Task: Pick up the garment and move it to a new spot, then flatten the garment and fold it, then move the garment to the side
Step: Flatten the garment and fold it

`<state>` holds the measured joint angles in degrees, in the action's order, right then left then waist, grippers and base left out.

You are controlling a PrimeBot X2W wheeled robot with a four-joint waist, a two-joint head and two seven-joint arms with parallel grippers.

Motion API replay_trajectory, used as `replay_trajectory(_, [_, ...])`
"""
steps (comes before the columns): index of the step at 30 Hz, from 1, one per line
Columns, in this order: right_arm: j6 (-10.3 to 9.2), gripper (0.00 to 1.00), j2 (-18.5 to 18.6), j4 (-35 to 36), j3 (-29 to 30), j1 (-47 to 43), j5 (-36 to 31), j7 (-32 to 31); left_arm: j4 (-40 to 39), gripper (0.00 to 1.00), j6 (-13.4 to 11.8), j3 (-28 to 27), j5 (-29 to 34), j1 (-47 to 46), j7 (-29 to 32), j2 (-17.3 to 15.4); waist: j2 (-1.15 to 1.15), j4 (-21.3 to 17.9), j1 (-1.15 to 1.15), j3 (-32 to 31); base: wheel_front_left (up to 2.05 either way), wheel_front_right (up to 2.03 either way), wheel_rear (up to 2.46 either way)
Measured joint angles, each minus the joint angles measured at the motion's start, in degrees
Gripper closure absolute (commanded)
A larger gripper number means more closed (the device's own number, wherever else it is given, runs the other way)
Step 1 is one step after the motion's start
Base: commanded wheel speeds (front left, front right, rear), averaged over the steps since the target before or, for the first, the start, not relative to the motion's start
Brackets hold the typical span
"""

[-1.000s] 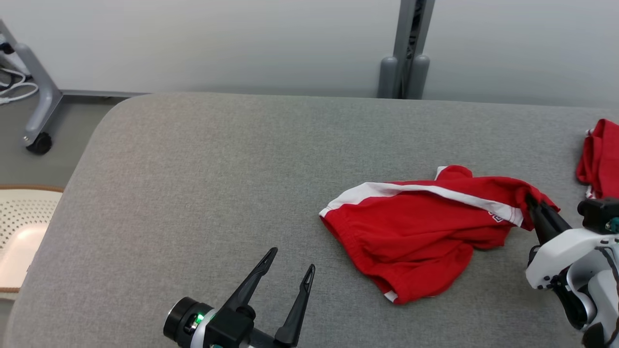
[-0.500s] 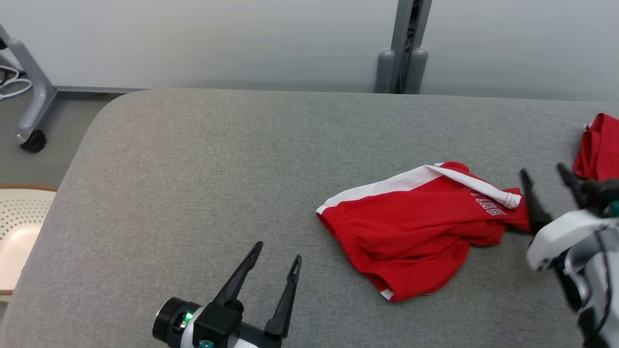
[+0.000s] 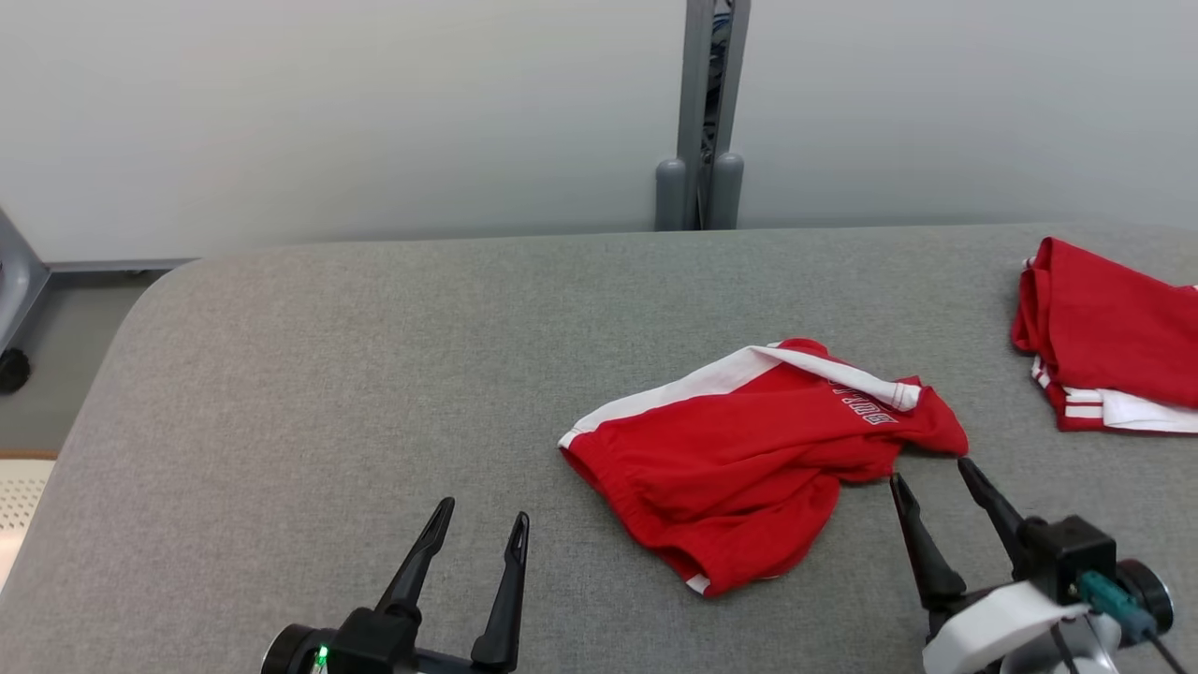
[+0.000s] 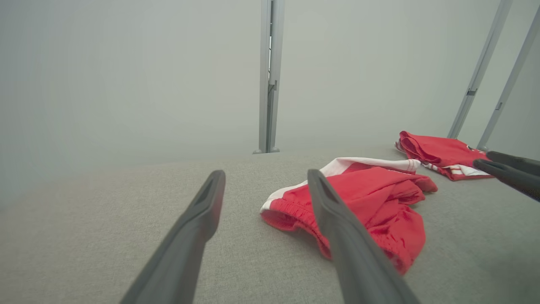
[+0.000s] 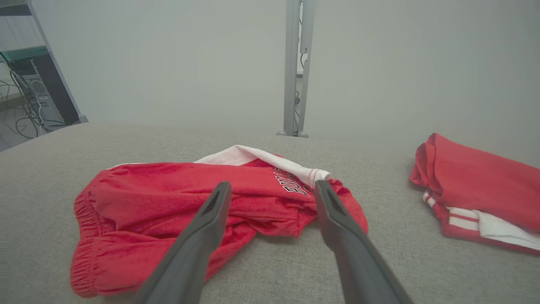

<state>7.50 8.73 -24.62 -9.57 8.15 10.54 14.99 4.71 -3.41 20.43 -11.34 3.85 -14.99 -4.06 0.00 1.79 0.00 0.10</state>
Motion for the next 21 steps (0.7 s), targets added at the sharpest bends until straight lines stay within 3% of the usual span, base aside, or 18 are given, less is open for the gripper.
replay_trajectory(5, [0.00, 0.00, -2.63, 7.45, 1.32, -6.16, -0.40, -0.01, 0.76, 0.00, -1.03, -1.32, -1.40, 0.70, 0.00, 0.34, 0.00, -1.05, 0.00, -1.53, 0.00, 0.00, 0.00])
replay_trajectory(21, [0.00, 0.00, -5.33, 13.72, 4.60, -15.32, -3.19, -0.01, 3.28, 0.00, -3.21, -3.54, -1.97, 3.83, 0.01, 0.91, 0.00, -1.58, 0.00, -5.41, 0.00, 0.00, 0.00])
